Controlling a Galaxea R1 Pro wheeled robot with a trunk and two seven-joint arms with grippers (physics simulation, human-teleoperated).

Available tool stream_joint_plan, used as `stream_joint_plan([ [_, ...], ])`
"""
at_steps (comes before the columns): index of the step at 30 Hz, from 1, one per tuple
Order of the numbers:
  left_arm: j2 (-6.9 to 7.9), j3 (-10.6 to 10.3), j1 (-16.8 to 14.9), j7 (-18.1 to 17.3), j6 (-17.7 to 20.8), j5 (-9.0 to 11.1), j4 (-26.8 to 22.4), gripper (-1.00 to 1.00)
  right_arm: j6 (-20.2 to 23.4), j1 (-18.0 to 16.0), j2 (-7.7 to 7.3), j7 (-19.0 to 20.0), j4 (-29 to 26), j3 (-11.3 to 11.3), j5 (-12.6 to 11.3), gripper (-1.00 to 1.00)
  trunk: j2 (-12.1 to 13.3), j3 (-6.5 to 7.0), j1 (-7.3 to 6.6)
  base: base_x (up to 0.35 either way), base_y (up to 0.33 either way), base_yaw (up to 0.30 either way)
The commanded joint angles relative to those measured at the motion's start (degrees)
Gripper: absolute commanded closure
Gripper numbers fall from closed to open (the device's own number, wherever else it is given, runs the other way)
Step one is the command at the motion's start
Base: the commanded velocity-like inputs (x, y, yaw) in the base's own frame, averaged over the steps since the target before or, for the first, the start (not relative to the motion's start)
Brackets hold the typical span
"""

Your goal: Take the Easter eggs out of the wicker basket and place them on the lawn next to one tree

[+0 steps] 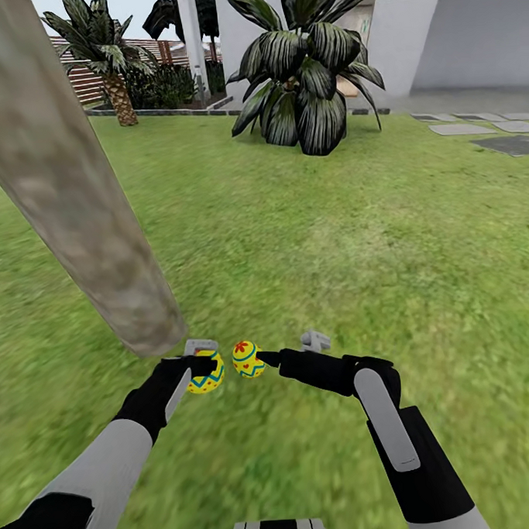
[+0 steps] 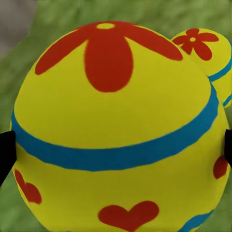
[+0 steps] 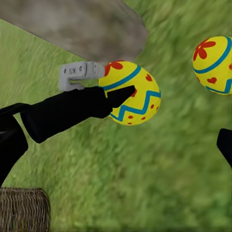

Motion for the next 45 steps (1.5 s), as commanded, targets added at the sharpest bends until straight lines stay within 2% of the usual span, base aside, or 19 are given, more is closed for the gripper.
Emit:
stream_joint_plan([
  [1,0.05,-0.19,-0.04,0.52,0.25,0.52,-0.13,1.00,0.17,-0.03,0.01,-0.60,-0.07,0.00,-0.59,-1.00,-0.02,-0.05,-0.01,0.000,0.000,0.000],
  [7,0.24,-0.04,-0.04,0.42,0.18,0.68,-0.72,1.00,0.17,-0.03,0.02,-0.60,-0.05,0.00,-0.59,-1.00,-0.02,-0.05,-0.01,0.143,0.000,0.000],
  [10,0.29,-0.06,0.03,0.34,0.15,0.61,-4.20,1.00,0.17,-0.03,0.01,-0.07,-0.05,0.02,-0.64,-1.00,-0.02,-0.05,-0.01,0.070,0.000,0.000],
  [17,0.34,-0.07,0.08,0.28,0.21,0.53,-6.43,1.00,2.96,-0.10,-0.07,11.04,-0.06,-0.08,-0.68,-1.00,-0.02,-0.05,-0.01,0.009,0.000,0.000],
  [23,0.34,-0.07,0.09,0.27,0.14,0.53,-6.15,1.00,2.96,-0.11,-0.07,17.72,-0.11,-0.09,-0.68,-1.00,-0.02,-0.05,-0.01,0.000,0.000,0.000],
  [37,0.35,-0.07,0.09,0.36,0.19,0.44,-6.09,1.00,2.96,-0.12,-0.15,18.65,-0.06,-0.18,-0.68,-1.00,-0.02,-0.05,-0.01,0.000,0.000,0.000],
  [42,0.35,-0.07,0.09,0.36,0.30,0.44,-6.18,1.00,2.96,-0.09,-0.16,18.65,-0.05,-1.21,-0.68,-1.00,-0.02,-0.05,-0.01,0.000,0.000,0.000],
  [45,0.38,-0.07,0.09,0.31,0.41,0.44,-6.17,1.00,2.96,-0.09,-0.16,18.65,-0.05,-1.29,-0.68,-1.00,-0.06,-0.71,0.07,0.000,0.000,0.000],
])
